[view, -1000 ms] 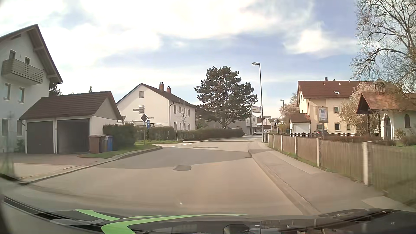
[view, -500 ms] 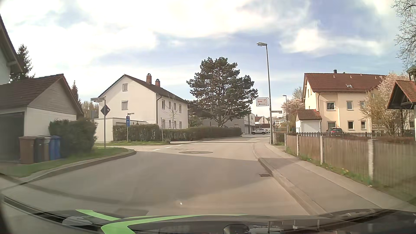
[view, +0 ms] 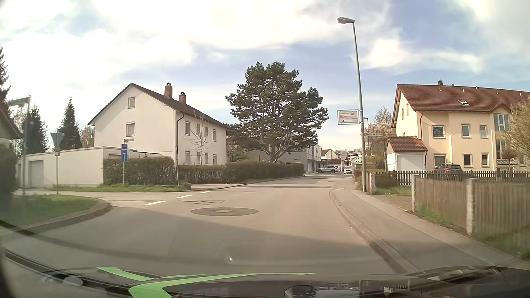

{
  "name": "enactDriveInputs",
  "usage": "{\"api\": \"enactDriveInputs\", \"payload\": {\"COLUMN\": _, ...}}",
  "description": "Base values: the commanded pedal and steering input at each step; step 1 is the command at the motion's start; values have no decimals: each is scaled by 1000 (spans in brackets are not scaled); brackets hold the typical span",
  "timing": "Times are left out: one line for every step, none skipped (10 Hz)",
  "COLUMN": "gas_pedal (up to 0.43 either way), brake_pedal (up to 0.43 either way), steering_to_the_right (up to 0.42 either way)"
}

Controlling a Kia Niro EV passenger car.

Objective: Follow the waypoints while adhering to traffic rules and regulations

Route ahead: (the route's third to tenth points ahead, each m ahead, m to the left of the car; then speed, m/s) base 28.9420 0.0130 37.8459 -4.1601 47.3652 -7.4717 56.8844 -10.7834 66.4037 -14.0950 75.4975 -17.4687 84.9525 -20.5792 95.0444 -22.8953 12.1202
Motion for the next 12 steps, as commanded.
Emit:
{"api": "enactDriveInputs", "payload": {"gas_pedal": 98, "brake_pedal": 0, "steering_to_the_right": 25}}
{"api": "enactDriveInputs", "payload": {"gas_pedal": 98, "brake_pedal": 0, "steering_to_the_right": 27}}
{"api": "enactDriveInputs", "payload": {"gas_pedal": 98, "brake_pedal": 0, "steering_to_the_right": 28}}
{"api": "enactDriveInputs", "payload": {"gas_pedal": 98, "brake_pedal": 0, "steering_to_the_right": 31}}
{"api": "enactDriveInputs", "payload": {"gas_pedal": 98, "brake_pedal": 0, "steering_to_the_right": 35}}
{"api": "enactDriveInputs", "payload": {"gas_pedal": 98, "brake_pedal": 0, "steering_to_the_right": 39}}
{"api": "enactDriveInputs", "payload": {"gas_pedal": 98, "brake_pedal": 0, "steering_to_the_right": 40}}
{"api": "enactDriveInputs", "payload": {"gas_pedal": 98, "brake_pedal": 0, "steering_to_the_right": 40}}
{"api": "enactDriveInputs", "payload": {"gas_pedal": 98, "brake_pedal": 0, "steering_to_the_right": 41}}
{"api": "enactDriveInputs", "payload": {"gas_pedal": 98, "brake_pedal": 0, "steering_to_the_right": 40}}
{"api": "enactDriveInputs", "payload": {"gas_pedal": 98, "brake_pedal": 0, "steering_to_the_right": 40}}
{"api": "enactDriveInputs", "payload": {"gas_pedal": 110, "brake_pedal": 0, "steering_to_the_right": 41}}
